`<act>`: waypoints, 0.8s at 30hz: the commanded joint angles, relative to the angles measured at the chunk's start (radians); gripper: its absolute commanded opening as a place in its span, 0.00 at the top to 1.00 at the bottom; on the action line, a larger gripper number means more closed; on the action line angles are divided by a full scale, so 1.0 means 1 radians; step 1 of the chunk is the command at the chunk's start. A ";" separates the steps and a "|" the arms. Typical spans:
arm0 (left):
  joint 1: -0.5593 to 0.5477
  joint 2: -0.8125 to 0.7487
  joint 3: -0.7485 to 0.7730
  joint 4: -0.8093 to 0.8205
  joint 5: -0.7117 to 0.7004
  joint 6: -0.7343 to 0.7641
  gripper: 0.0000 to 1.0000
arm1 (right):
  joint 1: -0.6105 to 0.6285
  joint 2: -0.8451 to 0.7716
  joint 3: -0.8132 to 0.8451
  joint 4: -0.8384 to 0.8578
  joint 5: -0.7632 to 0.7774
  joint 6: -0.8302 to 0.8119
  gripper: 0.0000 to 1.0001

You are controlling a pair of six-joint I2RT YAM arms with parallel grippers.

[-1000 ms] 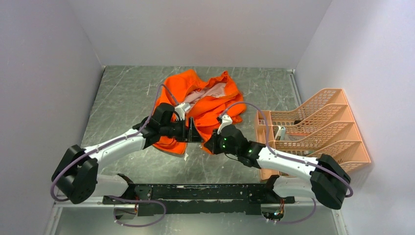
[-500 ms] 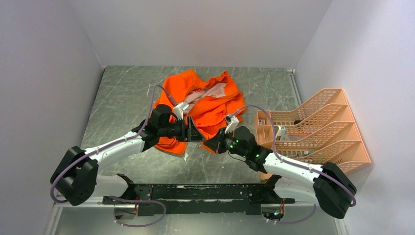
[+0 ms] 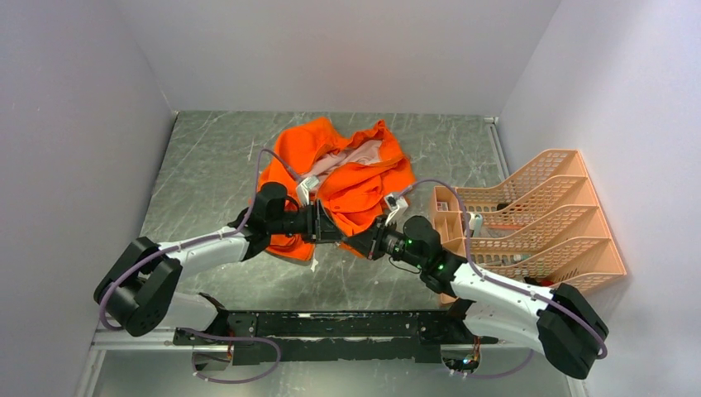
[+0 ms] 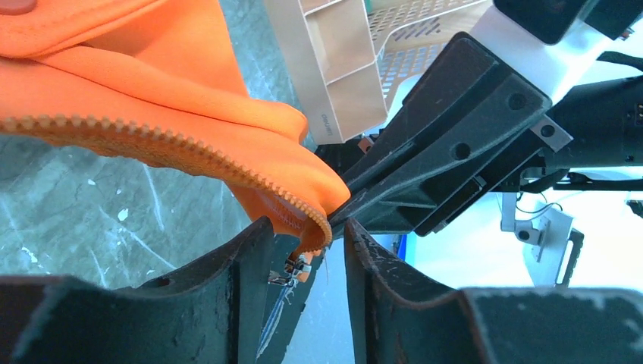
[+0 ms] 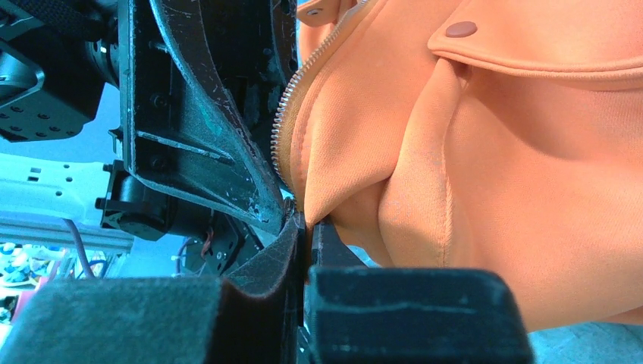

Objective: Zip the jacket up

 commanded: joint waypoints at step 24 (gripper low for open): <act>0.017 0.037 -0.083 0.356 0.098 -0.144 0.92 | -0.012 -0.069 -0.070 0.183 -0.114 -0.003 1.00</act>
